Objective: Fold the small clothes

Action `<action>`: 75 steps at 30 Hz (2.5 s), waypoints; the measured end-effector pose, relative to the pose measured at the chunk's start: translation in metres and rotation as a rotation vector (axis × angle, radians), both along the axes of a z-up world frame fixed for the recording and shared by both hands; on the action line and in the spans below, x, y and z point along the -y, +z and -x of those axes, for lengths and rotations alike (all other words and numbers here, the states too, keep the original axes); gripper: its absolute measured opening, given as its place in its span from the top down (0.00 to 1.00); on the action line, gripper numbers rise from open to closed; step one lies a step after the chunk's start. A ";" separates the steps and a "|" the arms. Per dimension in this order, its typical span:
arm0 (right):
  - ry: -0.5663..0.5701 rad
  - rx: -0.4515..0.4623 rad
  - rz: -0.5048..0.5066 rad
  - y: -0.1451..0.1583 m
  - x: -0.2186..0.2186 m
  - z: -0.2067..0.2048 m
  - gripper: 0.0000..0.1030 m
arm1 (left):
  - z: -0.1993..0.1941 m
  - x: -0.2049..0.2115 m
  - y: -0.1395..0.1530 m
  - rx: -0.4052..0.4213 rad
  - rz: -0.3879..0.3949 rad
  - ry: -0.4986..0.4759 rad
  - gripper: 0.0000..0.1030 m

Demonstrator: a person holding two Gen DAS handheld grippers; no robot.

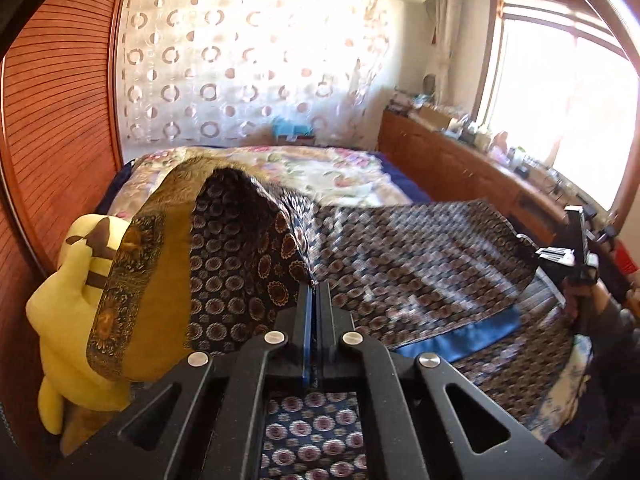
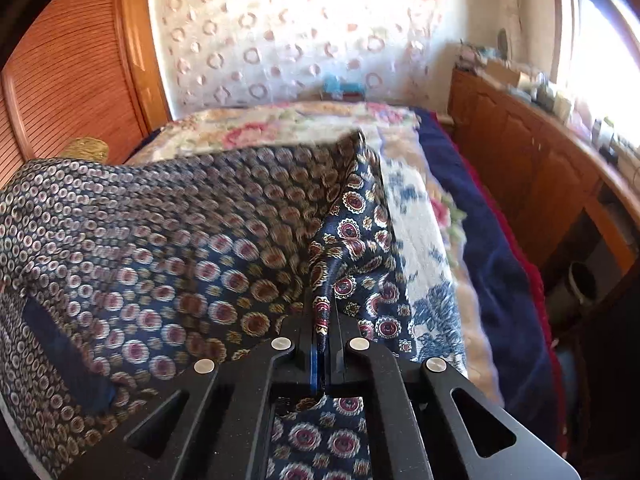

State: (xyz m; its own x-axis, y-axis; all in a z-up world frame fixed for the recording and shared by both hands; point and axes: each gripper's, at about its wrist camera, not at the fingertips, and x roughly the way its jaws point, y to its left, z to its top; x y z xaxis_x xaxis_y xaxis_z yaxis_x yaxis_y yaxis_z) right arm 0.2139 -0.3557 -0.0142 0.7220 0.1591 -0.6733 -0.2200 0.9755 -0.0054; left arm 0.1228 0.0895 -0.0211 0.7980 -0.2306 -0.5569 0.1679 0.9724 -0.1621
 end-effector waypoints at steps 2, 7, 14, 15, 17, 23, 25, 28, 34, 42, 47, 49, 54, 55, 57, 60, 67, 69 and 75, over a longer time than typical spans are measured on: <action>0.016 0.037 -0.002 0.013 0.000 0.011 0.99 | 0.008 -0.005 0.009 0.026 0.033 0.001 0.98; 0.032 0.118 0.001 0.052 0.011 0.039 0.99 | 0.030 -0.023 0.024 0.087 0.086 0.022 0.98; 0.059 0.137 0.009 0.069 0.035 0.084 0.99 | 0.065 -0.038 0.005 0.072 0.114 0.049 0.98; 0.062 0.127 0.014 0.065 0.037 0.091 0.99 | 0.070 -0.041 -0.003 0.061 0.106 0.061 0.98; 0.064 0.098 0.024 0.055 0.038 0.098 0.99 | 0.077 -0.044 -0.024 0.013 0.095 0.086 0.98; 0.044 -0.016 0.058 0.016 0.045 0.087 0.99 | 0.078 -0.045 -0.069 -0.095 0.053 0.116 0.98; 0.033 -0.037 0.054 0.008 0.046 0.085 0.99 | 0.077 -0.046 -0.072 -0.104 0.042 0.131 0.98; 0.021 -0.048 0.054 0.004 0.046 0.081 0.99 | 0.076 -0.045 -0.069 -0.101 0.025 0.142 0.98; 0.000 0.024 0.070 0.023 0.036 0.099 0.84 | 0.077 -0.042 -0.067 -0.097 0.023 0.145 0.98; -0.010 0.125 0.055 0.047 0.016 0.124 0.51 | 0.080 -0.040 -0.068 -0.103 0.018 0.150 0.98; 0.045 0.121 0.041 0.042 -0.006 0.146 0.44 | 0.081 -0.038 -0.070 -0.110 0.011 0.150 0.98; 0.085 0.091 0.040 0.032 -0.024 0.149 0.44 | 0.081 -0.037 -0.071 -0.112 0.013 0.150 0.98; 0.163 0.015 0.028 0.003 -0.059 0.150 0.44 | 0.079 -0.037 -0.074 -0.124 0.013 0.147 0.98; 0.173 0.004 0.031 0.001 -0.063 0.150 0.44 | 0.079 -0.037 -0.075 -0.127 0.012 0.148 0.98; 0.186 -0.019 0.042 -0.010 -0.075 0.146 0.44 | 0.081 -0.038 -0.076 -0.130 0.014 0.152 0.98; 0.191 -0.045 0.039 -0.022 -0.083 0.138 0.44 | 0.081 -0.040 -0.078 -0.135 0.022 0.159 0.98; 0.166 -0.074 0.067 -0.040 -0.095 0.134 0.34 | 0.080 -0.044 -0.078 -0.139 0.034 0.173 0.97; 0.170 -0.067 0.079 -0.041 -0.101 0.136 0.33 | 0.080 -0.046 -0.077 -0.134 0.035 0.176 0.89; 0.156 -0.049 0.078 -0.042 -0.105 0.144 0.21 | 0.070 -0.052 -0.080 -0.166 0.060 0.191 0.42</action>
State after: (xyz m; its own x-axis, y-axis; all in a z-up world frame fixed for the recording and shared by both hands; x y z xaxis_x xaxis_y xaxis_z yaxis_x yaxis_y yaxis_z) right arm 0.0701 -0.2511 -0.0562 0.6588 0.2131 -0.7215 -0.3709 0.9264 -0.0651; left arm 0.0528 0.1419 -0.1011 0.7291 -0.1212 -0.6736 -0.0511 0.9718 -0.2302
